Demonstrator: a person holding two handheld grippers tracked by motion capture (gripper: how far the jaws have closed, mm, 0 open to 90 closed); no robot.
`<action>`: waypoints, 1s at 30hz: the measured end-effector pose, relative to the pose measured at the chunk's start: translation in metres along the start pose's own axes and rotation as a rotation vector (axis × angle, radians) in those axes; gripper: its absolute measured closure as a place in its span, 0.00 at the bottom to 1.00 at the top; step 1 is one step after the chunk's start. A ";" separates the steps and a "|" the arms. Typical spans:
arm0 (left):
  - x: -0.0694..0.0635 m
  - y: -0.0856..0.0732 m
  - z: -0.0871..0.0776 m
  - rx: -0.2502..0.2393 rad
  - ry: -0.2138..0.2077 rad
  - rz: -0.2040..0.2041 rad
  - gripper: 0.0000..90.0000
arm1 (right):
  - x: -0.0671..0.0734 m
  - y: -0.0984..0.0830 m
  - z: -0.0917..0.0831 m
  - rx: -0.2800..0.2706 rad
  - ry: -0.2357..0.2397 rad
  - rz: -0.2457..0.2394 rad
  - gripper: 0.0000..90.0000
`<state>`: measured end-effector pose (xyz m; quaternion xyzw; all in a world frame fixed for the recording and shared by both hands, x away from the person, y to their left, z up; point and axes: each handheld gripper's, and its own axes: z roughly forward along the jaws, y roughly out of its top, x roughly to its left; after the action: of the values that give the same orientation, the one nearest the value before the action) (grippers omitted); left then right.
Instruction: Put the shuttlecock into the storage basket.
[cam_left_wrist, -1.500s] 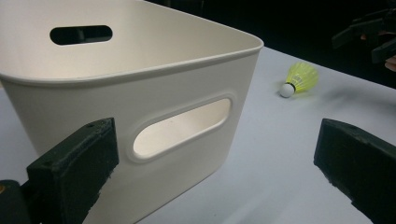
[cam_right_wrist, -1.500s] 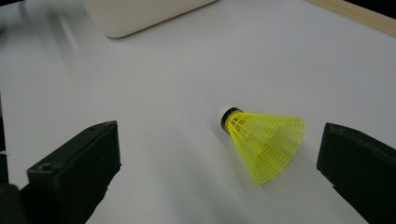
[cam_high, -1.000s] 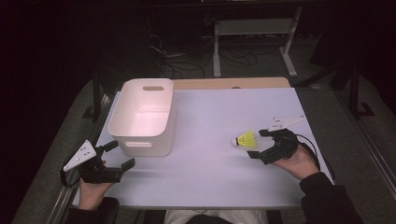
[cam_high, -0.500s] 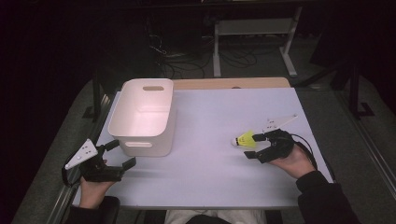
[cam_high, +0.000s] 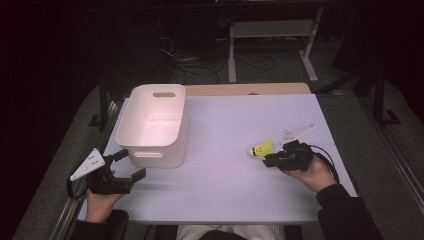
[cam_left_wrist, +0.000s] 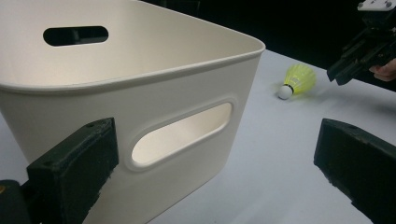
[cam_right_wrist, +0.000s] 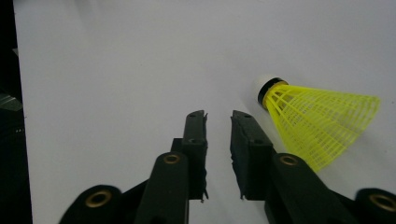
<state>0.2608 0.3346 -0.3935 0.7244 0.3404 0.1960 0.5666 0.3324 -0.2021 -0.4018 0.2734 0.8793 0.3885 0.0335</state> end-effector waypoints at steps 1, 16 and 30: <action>0.000 0.000 0.000 -0.001 -0.001 -0.001 0.00 | 0.000 -0.001 0.000 0.002 0.003 0.004 0.85; 0.000 0.000 0.001 0.002 -0.002 0.001 0.00 | -0.006 -0.008 0.007 0.041 0.008 0.019 0.98; 0.000 0.000 0.001 0.002 -0.005 0.001 0.00 | -0.019 -0.018 0.016 0.085 -0.031 0.043 0.98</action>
<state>0.2612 0.3340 -0.3936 0.7257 0.3388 0.1943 0.5664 0.3448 -0.2109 -0.4285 0.2992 0.8885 0.3470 0.0270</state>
